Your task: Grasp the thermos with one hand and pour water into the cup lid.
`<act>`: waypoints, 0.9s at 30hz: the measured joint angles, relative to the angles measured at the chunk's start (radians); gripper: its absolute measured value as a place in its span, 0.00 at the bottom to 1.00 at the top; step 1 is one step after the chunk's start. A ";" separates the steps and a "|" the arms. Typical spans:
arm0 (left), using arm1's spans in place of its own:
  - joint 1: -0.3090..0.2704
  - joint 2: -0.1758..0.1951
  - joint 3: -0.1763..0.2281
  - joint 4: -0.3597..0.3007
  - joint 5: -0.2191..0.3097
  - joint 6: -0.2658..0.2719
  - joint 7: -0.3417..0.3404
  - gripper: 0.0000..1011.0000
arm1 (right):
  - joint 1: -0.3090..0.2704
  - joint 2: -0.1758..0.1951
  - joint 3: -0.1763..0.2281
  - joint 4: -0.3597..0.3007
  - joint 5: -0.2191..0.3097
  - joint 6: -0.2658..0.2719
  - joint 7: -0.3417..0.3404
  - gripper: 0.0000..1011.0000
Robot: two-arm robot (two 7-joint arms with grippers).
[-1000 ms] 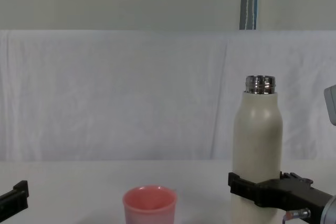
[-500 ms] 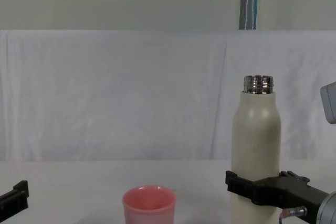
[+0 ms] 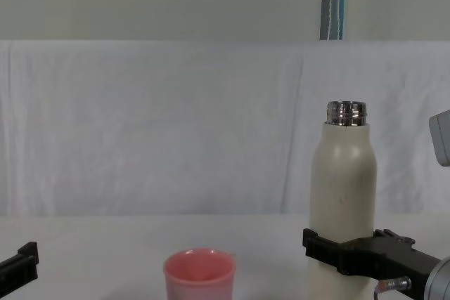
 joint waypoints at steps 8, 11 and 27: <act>0.000 0.000 0.000 0.000 0.000 0.000 0.000 0.99 | 0.000 0.000 0.000 0.000 0.000 0.000 0.000 0.94; 0.000 0.000 0.000 0.000 0.000 0.000 0.000 0.99 | -0.001 0.000 0.000 -0.001 0.000 0.001 0.000 0.95; 0.000 0.000 0.000 0.000 0.000 0.000 0.000 0.99 | -0.019 0.012 -0.008 -0.059 -0.010 0.015 0.001 0.94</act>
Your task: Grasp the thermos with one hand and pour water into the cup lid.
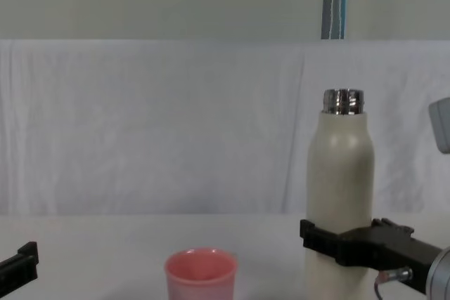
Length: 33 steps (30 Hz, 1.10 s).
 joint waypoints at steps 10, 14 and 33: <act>0.000 0.000 0.000 0.000 0.000 0.000 0.000 0.99 | -0.030 0.039 0.008 -0.105 -0.003 0.020 0.007 0.94; 0.000 0.000 0.000 0.000 0.000 0.000 0.000 0.99 | -0.041 0.050 0.012 -0.136 -0.004 0.022 0.008 0.95; 0.000 0.000 0.000 0.000 0.000 0.000 0.000 0.99 | -0.088 0.087 0.025 -0.237 -0.015 0.019 0.004 0.94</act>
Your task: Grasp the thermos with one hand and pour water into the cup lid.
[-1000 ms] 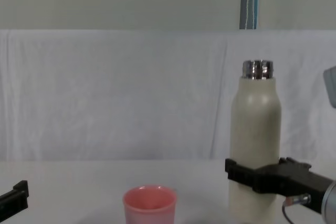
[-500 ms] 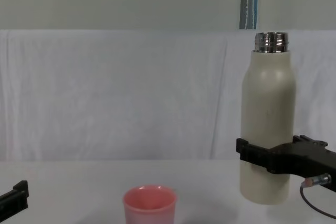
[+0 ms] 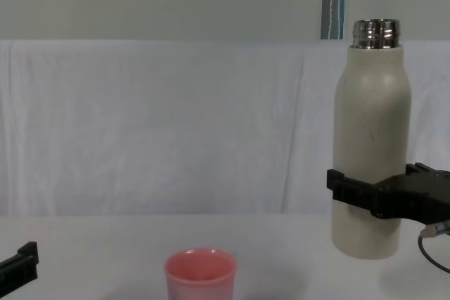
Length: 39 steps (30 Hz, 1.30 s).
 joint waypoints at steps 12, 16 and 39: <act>0.000 0.000 0.000 0.000 0.000 0.000 0.000 0.99 | -0.022 0.021 -0.009 -0.019 -0.047 -0.014 -0.009 0.95; 0.000 0.000 0.000 0.000 0.000 0.000 0.000 0.99 | -0.028 0.028 -0.014 -0.024 -0.073 -0.020 -0.012 0.94; 0.000 0.000 0.000 0.000 0.000 0.000 0.000 0.99 | -0.050 0.056 -0.040 -0.032 -0.282 -0.062 -0.055 0.94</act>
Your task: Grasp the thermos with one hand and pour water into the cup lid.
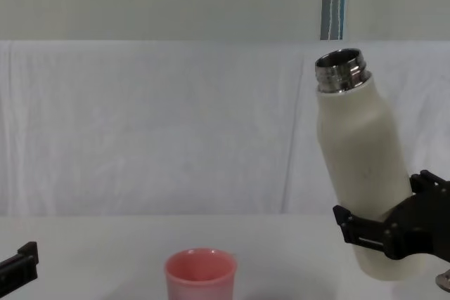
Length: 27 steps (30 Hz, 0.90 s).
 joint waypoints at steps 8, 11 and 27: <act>0.000 0.000 0.000 0.000 0.000 0.000 0.000 0.99 | 0.003 -0.007 -0.022 0.007 -0.129 -0.014 -0.053 0.95; 0.000 0.000 0.000 0.000 0.000 0.000 0.000 0.99 | 0.005 -0.012 -0.027 0.014 -0.173 -0.019 -0.072 0.94; 0.000 0.000 0.000 0.000 0.000 0.000 0.000 0.99 | 0.018 -0.032 -0.042 0.064 -0.334 -0.029 -0.133 0.94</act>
